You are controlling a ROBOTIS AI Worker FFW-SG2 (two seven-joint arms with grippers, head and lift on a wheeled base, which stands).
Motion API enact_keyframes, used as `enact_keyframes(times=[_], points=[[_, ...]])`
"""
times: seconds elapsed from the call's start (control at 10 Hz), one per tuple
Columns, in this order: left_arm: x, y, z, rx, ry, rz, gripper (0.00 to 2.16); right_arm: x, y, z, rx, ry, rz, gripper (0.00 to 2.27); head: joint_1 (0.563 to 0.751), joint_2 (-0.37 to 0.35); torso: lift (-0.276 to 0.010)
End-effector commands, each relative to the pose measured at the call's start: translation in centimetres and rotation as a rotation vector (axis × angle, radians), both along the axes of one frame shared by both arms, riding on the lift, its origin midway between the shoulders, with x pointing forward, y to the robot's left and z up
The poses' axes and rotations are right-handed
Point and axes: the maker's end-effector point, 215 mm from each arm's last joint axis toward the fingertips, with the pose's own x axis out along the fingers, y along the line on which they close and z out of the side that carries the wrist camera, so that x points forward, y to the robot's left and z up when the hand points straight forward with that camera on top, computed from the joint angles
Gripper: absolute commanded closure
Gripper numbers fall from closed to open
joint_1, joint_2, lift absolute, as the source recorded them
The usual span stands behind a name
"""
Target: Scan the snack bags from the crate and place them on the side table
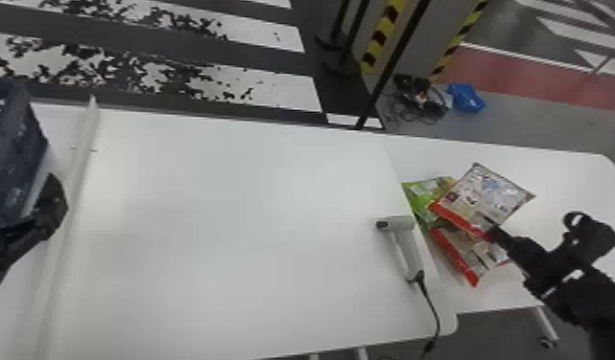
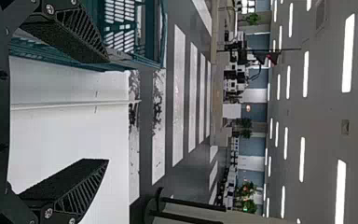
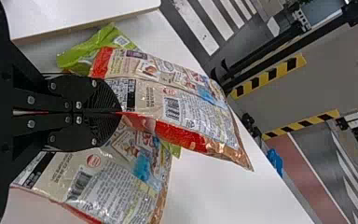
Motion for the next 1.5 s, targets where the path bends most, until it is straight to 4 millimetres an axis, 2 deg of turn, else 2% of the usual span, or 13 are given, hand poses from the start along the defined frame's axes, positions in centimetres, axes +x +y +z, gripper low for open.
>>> enact_keyframes(times=[0.0, 0.1, 0.3, 0.4, 0.5, 0.6, 0.7, 0.8, 0.9, 1.0, 1.2, 1.3, 1.4], points=[[0.0, -0.1, -0.1, -0.005, 0.002, 0.003, 0.12, -0.5, -0.4, -0.8, -0.012, 0.038, -0.022, 1.07, 0.695, -0.35, -0.094], [0.0, -0.1, -0.1, -0.005, 0.002, 0.003, 0.12, -1.1, -0.5, -1.6, -0.011, 0.075, -0.041, 0.03, 0.695, -0.35, -0.094], [0.0, 0.0, -0.1, -0.004, 0.003, 0.003, 0.12, -1.3, -1.2, -1.1, -0.045, 0.076, -0.074, 0.05, 0.695, -0.35, -0.094], [0.0, -0.3, 0.0, 0.0, 0.002, -0.002, 0.12, -1.0, -2.4, 1.6, -0.134, 0.007, -0.111, 0.06, 0.695, -0.35, -0.094], [0.0, -0.6, 0.0, 0.002, 0.001, -0.006, 0.12, -0.7, -2.0, 4.2, -0.205, -0.054, -0.111, 0.06, 0.695, -0.35, -0.094], [0.0, -0.8, 0.1, 0.006, -0.001, -0.009, 0.12, -0.3, -0.5, 6.7, -0.261, -0.111, -0.091, 0.06, 0.695, -0.35, -0.094], [0.0, -1.2, 0.1, 0.011, 0.0, -0.015, 0.12, -0.1, 1.7, 8.9, -0.305, -0.159, -0.059, 0.06, 0.695, -0.35, -0.094], [0.1, -1.6, 0.3, 0.017, -0.008, -0.016, 0.12, 0.3, 4.9, 10.9, -0.361, -0.208, -0.013, 0.06, 0.695, -0.35, -0.094], [0.1, -1.9, 0.5, 0.017, -0.017, -0.016, 0.12, 1.1, 9.1, 12.4, -0.412, -0.252, 0.058, 0.06, 0.695, -0.35, -0.094], [0.1, -2.2, 1.1, 0.017, -0.034, -0.014, 0.12, 2.0, 14.4, 13.6, -0.459, -0.296, 0.138, 0.05, 0.695, -0.35, -0.094], [-0.3, -2.8, 2.8, 0.02, -0.093, -0.013, 0.12, 3.2, 25.8, 13.9, -0.49, -0.35, 0.308, 0.06, 0.695, -0.35, -0.094], [-0.5, -2.9, 2.8, 0.017, -0.101, -0.008, 0.12, 3.7, 30.3, 13.4, -0.487, -0.364, 0.365, 0.06, 0.695, -0.326, -0.094], [-0.6, -2.9, 2.7, 0.016, -0.11, -0.007, 0.12, 4.0, 33.8, 12.5, -0.479, -0.364, 0.409, 0.06, 0.695, -0.258, -0.094]])
